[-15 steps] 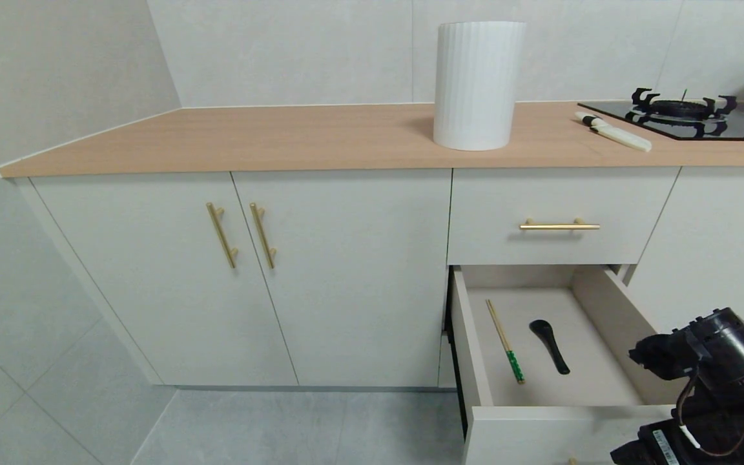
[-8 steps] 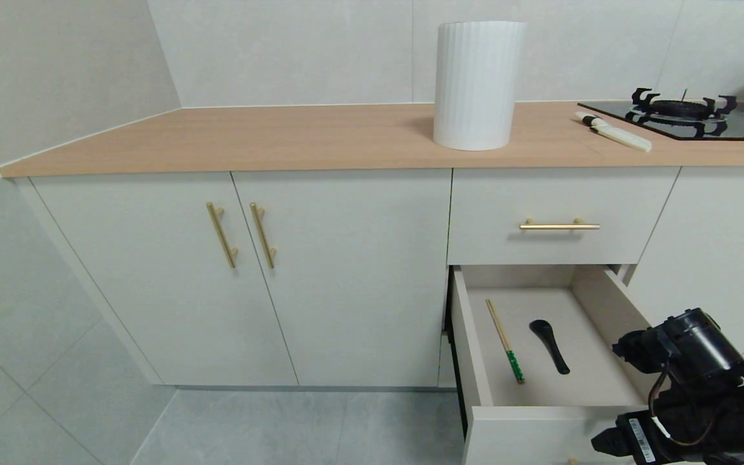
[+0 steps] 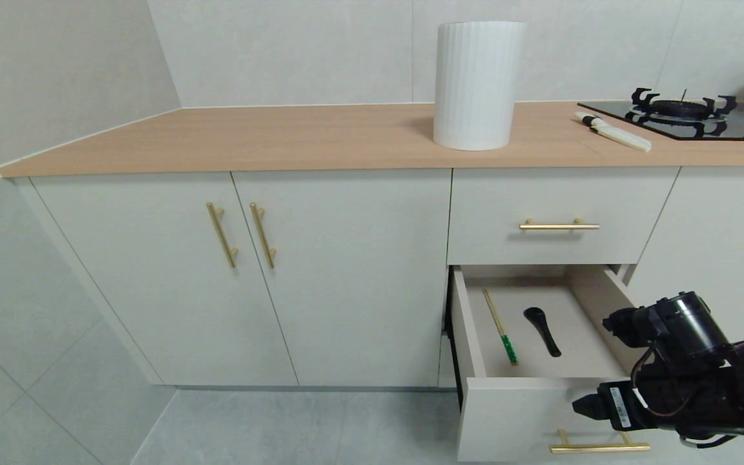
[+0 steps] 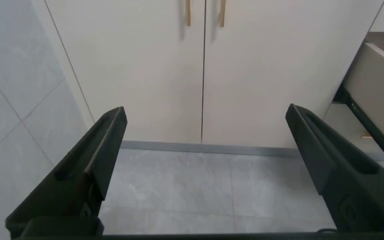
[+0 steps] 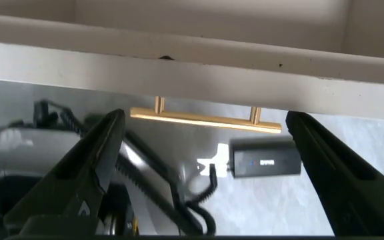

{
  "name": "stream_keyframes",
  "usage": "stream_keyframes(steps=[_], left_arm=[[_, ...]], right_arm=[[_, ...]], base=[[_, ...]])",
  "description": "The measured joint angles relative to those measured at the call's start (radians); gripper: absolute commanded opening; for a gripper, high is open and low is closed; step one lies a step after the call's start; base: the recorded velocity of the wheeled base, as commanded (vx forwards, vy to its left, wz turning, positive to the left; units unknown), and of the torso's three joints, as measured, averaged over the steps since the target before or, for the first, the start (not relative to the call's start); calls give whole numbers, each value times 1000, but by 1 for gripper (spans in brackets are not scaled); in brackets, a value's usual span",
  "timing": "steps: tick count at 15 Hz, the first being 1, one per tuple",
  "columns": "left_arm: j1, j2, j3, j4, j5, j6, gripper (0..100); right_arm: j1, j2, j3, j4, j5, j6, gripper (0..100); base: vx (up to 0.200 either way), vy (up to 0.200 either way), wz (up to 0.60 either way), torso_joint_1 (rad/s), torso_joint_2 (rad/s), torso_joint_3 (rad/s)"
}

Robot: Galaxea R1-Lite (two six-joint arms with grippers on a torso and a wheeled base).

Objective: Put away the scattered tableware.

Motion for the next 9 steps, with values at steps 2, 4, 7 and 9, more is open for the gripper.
stream_keyframes(steps=[2,4,7,9], left_arm=[[0,0,0,0,-1,0,100],[0,0,0,0,-1,0,100],[0,0,0,0,0,0,100],[0,0,0,0,0,0,100]], right_arm=[[-23,43,-39,-11,0,-4,100],[-50,106,-125,-6,0,-16,100],[-92,192,-268,-17,-1,-69,100],[-109,254,-368,-14,-1,-76,100]], base=[[0,0,0,0,0,0],[0,0,0,0,0,0],[0,0,0,0,0,0],[0,0,0,0,0,0]])
